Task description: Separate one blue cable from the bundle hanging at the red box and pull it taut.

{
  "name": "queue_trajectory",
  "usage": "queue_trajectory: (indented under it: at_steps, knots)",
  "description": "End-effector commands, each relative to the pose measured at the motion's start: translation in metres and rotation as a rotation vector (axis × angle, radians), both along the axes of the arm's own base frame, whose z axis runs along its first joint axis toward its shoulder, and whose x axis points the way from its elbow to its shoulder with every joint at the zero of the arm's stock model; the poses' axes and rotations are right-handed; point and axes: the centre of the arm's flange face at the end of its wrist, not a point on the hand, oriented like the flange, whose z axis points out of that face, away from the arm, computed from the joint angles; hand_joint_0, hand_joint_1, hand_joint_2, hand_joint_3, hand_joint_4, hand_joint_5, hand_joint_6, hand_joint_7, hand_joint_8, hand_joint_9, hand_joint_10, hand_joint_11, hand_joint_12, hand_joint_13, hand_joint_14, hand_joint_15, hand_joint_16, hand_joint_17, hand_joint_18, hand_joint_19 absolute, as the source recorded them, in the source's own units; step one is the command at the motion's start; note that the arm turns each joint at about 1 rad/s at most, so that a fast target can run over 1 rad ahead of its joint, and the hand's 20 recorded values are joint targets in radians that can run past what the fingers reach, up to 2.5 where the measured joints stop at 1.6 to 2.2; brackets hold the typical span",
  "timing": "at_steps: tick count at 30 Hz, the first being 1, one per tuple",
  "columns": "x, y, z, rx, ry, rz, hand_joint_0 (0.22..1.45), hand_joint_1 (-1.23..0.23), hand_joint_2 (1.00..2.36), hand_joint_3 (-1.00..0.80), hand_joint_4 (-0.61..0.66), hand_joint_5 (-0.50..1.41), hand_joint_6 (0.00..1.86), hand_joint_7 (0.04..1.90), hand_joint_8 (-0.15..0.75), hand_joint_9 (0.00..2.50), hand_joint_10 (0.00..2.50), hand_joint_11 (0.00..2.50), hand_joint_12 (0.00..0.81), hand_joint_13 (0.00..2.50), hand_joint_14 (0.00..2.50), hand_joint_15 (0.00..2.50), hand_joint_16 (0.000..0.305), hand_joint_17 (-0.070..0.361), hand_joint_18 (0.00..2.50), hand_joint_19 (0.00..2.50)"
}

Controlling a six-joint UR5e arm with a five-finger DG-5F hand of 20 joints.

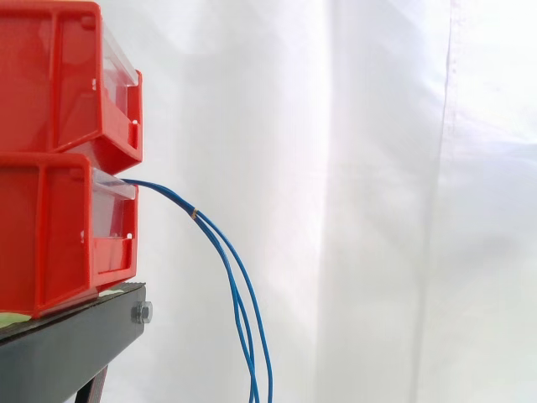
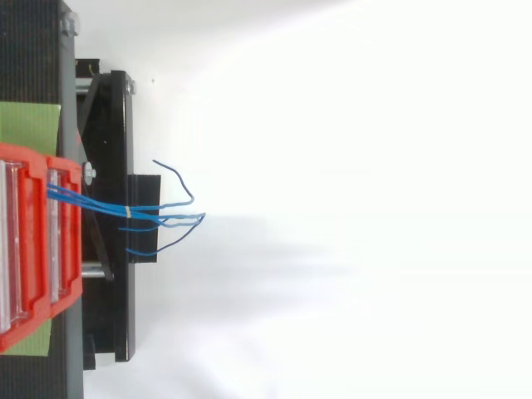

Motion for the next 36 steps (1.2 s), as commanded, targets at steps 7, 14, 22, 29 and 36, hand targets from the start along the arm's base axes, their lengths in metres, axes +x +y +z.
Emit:
queue_trajectory:
  at_steps: [7, 14, 22, 29, 36]
  knots:
    - [0.017, 0.004, -0.022, -0.006, 0.019, -0.002, 0.48, -0.33, 1.00, -0.50, 0.23, -0.26, 0.50, 0.85, 0.295, 0.29, 0.01, 0.27, 0.346, 0.06, 0.00, 0.04, 0.046, 0.103, 0.00, 0.15]
    - [0.021, 0.005, -0.028, -0.007, 0.021, -0.003, 0.48, -0.34, 1.00, -0.50, 0.23, -0.25, 0.50, 0.85, 0.295, 0.29, 0.01, 0.28, 0.345, 0.06, 0.00, 0.04, 0.045, 0.102, 0.00, 0.14]
    - [0.024, 0.005, -0.027, -0.006, 0.001, -0.012, 0.48, -0.35, 1.00, -0.50, 0.24, -0.25, 0.50, 0.86, 0.293, 0.29, 0.01, 0.27, 0.344, 0.06, 0.00, 0.04, 0.045, 0.101, 0.00, 0.15]
    - [0.032, 0.007, -0.040, -0.010, 0.019, -0.012, 0.48, -0.36, 1.00, -0.50, 0.24, -0.25, 0.50, 0.86, 0.294, 0.30, 0.01, 0.28, 0.343, 0.06, 0.00, 0.04, 0.045, 0.101, 0.00, 0.15]
    - [0.040, 0.006, -0.047, -0.021, 0.006, -0.030, 0.48, -0.36, 1.00, -0.50, 0.24, -0.25, 0.50, 0.85, 0.294, 0.30, 0.01, 0.28, 0.342, 0.06, 0.00, 0.04, 0.045, 0.102, 0.00, 0.14]
